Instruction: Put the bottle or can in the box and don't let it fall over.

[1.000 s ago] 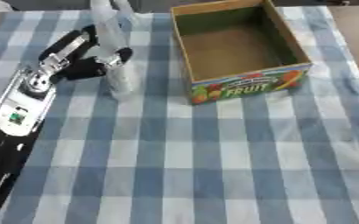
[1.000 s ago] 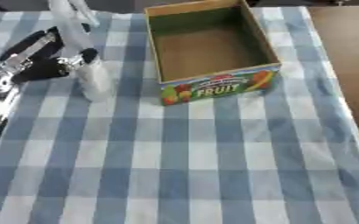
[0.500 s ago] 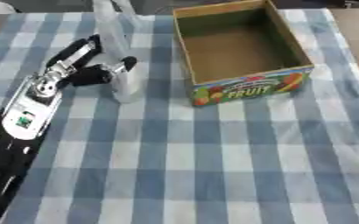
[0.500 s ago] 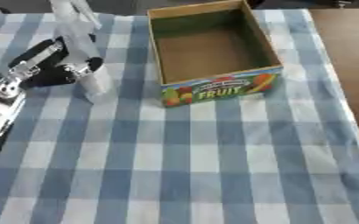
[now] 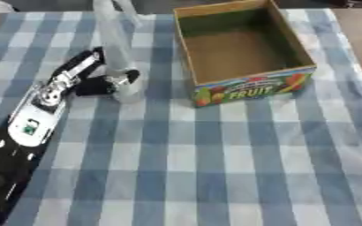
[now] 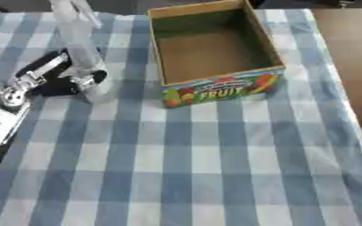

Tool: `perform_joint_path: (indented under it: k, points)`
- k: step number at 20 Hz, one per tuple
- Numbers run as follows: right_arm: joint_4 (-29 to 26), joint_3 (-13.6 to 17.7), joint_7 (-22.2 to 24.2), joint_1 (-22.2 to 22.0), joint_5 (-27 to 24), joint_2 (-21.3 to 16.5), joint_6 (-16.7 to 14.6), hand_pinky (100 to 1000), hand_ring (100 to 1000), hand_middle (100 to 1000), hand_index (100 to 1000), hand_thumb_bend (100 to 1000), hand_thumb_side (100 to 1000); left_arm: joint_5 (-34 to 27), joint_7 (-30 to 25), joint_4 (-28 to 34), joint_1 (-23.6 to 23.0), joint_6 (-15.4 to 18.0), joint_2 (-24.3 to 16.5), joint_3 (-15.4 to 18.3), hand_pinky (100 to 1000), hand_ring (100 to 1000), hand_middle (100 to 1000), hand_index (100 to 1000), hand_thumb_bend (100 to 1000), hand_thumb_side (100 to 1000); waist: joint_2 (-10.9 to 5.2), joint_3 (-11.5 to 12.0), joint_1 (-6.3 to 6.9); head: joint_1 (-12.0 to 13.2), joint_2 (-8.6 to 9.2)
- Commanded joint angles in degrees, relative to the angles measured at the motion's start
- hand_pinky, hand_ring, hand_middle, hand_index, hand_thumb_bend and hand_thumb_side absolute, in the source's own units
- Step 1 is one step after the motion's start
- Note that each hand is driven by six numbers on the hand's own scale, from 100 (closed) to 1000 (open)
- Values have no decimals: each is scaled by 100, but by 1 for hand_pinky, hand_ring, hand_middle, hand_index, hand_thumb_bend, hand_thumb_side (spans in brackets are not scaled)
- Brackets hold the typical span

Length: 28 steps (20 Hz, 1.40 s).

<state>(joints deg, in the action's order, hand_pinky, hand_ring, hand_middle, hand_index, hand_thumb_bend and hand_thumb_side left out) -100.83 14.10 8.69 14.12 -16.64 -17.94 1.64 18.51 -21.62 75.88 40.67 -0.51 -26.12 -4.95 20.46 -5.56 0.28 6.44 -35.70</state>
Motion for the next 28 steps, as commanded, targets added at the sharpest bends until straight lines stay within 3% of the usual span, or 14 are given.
perform_joint_path:
  k: [1,6,8,13,20,23,25,28]
  points:
    - [-39,51,26,36,53,-86,-10,878,1000,1000,999,100,695,96,19,4,50,44,-62,8,1000,742,897,910,396,573,-86,-8,-11,9,68]
    - [-36,57,33,35,61,-79,-8,879,1000,1000,1000,100,695,167,39,-80,33,66,-44,10,1000,736,886,879,366,554,-78,-11,-16,9,75]
    - [-34,56,37,34,62,-75,-7,879,1000,1000,1000,100,696,133,71,-100,31,54,-30,25,1000,727,879,849,307,550,-76,-10,-19,11,79]
    - [-25,56,45,25,64,-70,-4,879,1000,1000,1000,100,697,-147,175,-89,27,-24,-11,43,1000,687,849,766,100,407,-81,-1,-28,6,82]
    - [-13,60,54,10,59,-70,-5,880,1000,1000,1000,100,695,-628,250,-14,33,-187,-23,38,1000,661,830,643,100,188,-113,1,-35,-7,81]
    - [-12,61,57,9,51,-74,-5,880,1000,1000,1000,100,694,-759,267,12,35,-241,-32,32,1000,664,833,577,100,175,-124,3,-34,-12,92]
    - [-12,59,61,9,45,-78,-4,880,1000,1000,1000,100,694,-861,282,12,34,-296,-27,39,1000,657,826,502,100,226,-133,3,-35,-13,103]
    - [-9,61,62,4,41,-81,-4,880,1000,1000,1000,100,694,-1015,336,28,33,-382,-25,45,1000,651,822,463,100,255,-137,-2,-34,-13,108]
